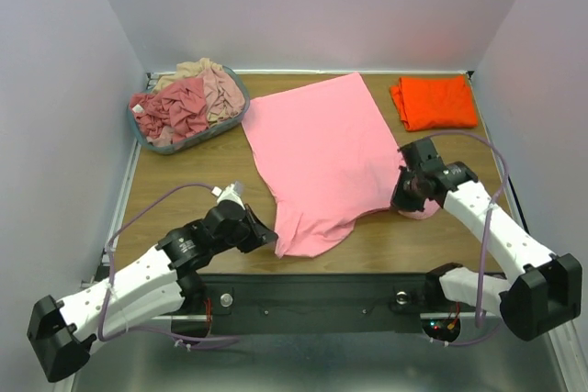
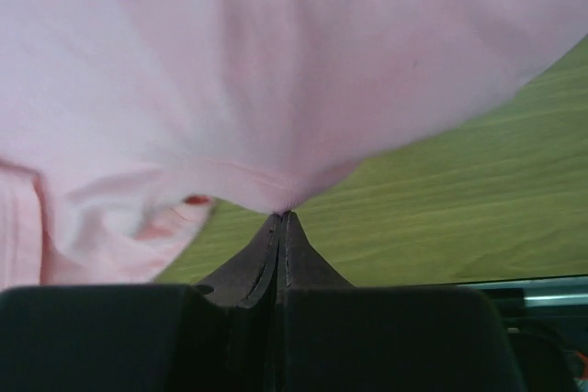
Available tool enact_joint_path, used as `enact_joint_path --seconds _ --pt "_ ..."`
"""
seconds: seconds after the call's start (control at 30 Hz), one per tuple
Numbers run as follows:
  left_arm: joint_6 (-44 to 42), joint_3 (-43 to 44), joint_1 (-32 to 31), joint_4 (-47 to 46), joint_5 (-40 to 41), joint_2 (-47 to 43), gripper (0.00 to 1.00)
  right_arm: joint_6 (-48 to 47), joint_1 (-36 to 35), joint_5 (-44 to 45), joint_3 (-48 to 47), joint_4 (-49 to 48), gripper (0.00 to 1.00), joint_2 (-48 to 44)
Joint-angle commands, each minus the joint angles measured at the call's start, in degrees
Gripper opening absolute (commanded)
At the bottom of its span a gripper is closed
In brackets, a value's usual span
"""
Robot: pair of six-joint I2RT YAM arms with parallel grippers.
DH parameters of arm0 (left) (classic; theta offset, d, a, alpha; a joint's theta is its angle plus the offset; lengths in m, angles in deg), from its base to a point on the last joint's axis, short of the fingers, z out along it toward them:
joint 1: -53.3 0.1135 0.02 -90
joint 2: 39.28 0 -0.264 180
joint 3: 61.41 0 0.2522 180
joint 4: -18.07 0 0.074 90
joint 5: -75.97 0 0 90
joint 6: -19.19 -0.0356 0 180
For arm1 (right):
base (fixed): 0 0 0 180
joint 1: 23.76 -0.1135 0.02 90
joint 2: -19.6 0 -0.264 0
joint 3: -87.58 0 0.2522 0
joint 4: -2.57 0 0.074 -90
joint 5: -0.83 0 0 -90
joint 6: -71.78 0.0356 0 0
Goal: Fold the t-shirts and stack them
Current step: Flatten the tshirt out
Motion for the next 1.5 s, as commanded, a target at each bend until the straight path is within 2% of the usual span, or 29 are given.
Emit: enact_joint_path --seconds 0.0,0.07,0.13,0.27,0.53,0.67,0.73,0.8,0.93,0.97,1.0,1.03,1.07,1.1,1.13,1.17,1.2,1.23,1.27,1.37,1.47 --pt "-1.36 5.39 -0.38 8.5 -0.02 -4.34 0.0 -4.82 -0.47 17.11 -16.74 11.75 0.0 1.24" --pt "-1.01 6.37 -0.3 10.43 0.6 -5.05 0.0 -6.23 -0.47 16.62 -19.91 12.11 0.0 3.17" --pt "-0.31 6.46 -0.3 10.62 4.1 -5.93 0.0 -6.68 -0.47 14.16 -19.05 10.02 0.0 5.37" --pt "-0.22 5.49 -0.3 6.23 5.95 -5.41 0.0 -7.47 -0.47 11.34 -18.52 4.3 0.0 9.85" --pt "-0.04 4.7 0.49 2.18 9.47 4.52 0.0 -7.03 -0.47 14.24 -19.04 -5.02 0.0 20.74" --pt "-0.66 6.54 3.47 1.83 16.4 7.59 0.0 -5.81 -0.47 15.73 -21.5 -10.73 0.01 26.55" --pt "-1.09 6.98 5.14 0.78 17.21 8.21 0.0 -6.68 -0.47 14.86 -22.29 -13.54 0.0 29.8" --pt "-2.15 6.64 8.03 -1.24 16.43 9.53 0.0 -9.73 -0.47 14.68 -24.92 -16.89 0.0 32.7" --pt "-4.87 5.67 13.75 -3.53 11.95 12.34 0.0 -13.18 -0.47 14.51 -31.08 -17.6 0.02 40.08" --pt "-5.83 5.75 14.37 -3.7 11.24 13.22 0.0 -13.79 -0.47 13.37 -32.39 -17.51 0.09 40.62" --pt "-6.19 5.93 14.64 -3.62 10.8 13.57 0.05 -13.89 -0.47 12.31 -32.67 -17.51 0.15 40.88" --pt "-6.54 6.89 14.73 -3.53 10.53 13.84 0.21 -13.8 -0.47 11.09 -32.41 -17.42 0.24 40.62" --pt "-7.07 7.51 14.73 -2.57 10.18 14.02 0.58 -13.71 -0.47 9.68 -31.62 -17.6 0.39 39.06" --pt "-7.42 8.21 14.73 -1.69 10.44 13.93 0.84 -13.45 -0.47 8.54 -30.92 -17.51 0.58 38.08" --pt "-8.38 9.52 14.73 0.06 11.4 13.41 0.99 -13.88 -0.47 6.87 -29.17 -17.51 0.68 35.38" --pt "-8.74 10.4 14.73 1.29 11.41 13.4 0.98 -13.89 -0.47 6.16 -28.2 -17.51 0.68 35.35" --pt "-8.74 11.19 14.73 2.17 13.41 12.62 0.98 -13.89 -0.47 4.32 -27.14 -17.51 0.79 32.48" --pt "-9.61 12.86 14.73 2.7 14.3 12.18 0.98 -13.8 -0.56 3.17 -24.61 -17.6 0.85 30.62" --pt "-10.23 13.83 14.73 2.71 15.88 11.82 0.99 -13.71 -0.56 1.94 -23.36 -17.69 1.0 28.95" --pt "-13.65 18.4 14.73 -0.17 17.9 12.78 0.99 -11.35 -1.26 -4.19 -16.17 -20.48 1.0 22.36" --pt "-17.86 23.32 15.52 -5.87 18.44 18.39 0.99 -8.71 -4.77 -12.55 -9.32 -26.88 1.0 17.52"
